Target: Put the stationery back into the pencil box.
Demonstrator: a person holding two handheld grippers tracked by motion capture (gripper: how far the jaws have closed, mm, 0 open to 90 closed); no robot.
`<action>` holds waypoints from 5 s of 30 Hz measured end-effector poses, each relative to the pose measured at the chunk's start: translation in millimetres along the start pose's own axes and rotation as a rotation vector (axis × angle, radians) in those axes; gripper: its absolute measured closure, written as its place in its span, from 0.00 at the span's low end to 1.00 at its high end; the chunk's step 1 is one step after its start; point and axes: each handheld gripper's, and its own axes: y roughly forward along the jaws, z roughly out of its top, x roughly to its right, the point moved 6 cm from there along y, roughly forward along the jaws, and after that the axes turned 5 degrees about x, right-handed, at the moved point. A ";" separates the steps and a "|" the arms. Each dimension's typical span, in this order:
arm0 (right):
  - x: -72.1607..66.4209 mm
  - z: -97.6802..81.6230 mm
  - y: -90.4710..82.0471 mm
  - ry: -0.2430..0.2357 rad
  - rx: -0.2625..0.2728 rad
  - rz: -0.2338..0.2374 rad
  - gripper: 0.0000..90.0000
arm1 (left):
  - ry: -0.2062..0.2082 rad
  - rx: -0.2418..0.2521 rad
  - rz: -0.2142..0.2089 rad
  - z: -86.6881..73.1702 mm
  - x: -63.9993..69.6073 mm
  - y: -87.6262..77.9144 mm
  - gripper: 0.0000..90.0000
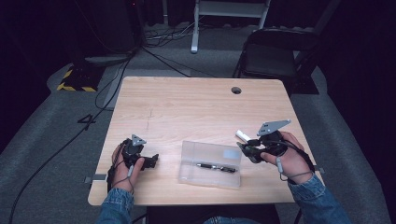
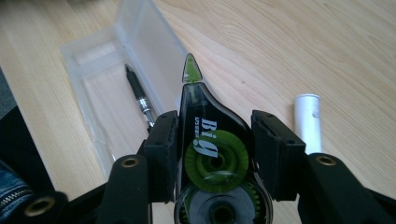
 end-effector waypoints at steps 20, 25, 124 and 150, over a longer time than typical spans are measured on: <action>-32.4 5.1 23.4 -0.076 -0.020 0.088 0.59 | 0.001 0.000 0.000 0.0 -0.1 0.0 0.00; -36.9 4.7 26.9 -0.089 -0.029 0.101 0.59 | 0.002 -0.001 0.002 0.0 -0.2 -0.1 0.00; -71.9 -34.1 89.1 -0.206 -0.232 0.312 0.56 | 0.001 0.000 -0.001 0.0 -0.1 0.0 0.00; -55.0 -11.7 62.3 -0.152 -0.071 0.231 0.53 | 0.000 0.000 -0.001 0.0 0.0 0.1 0.00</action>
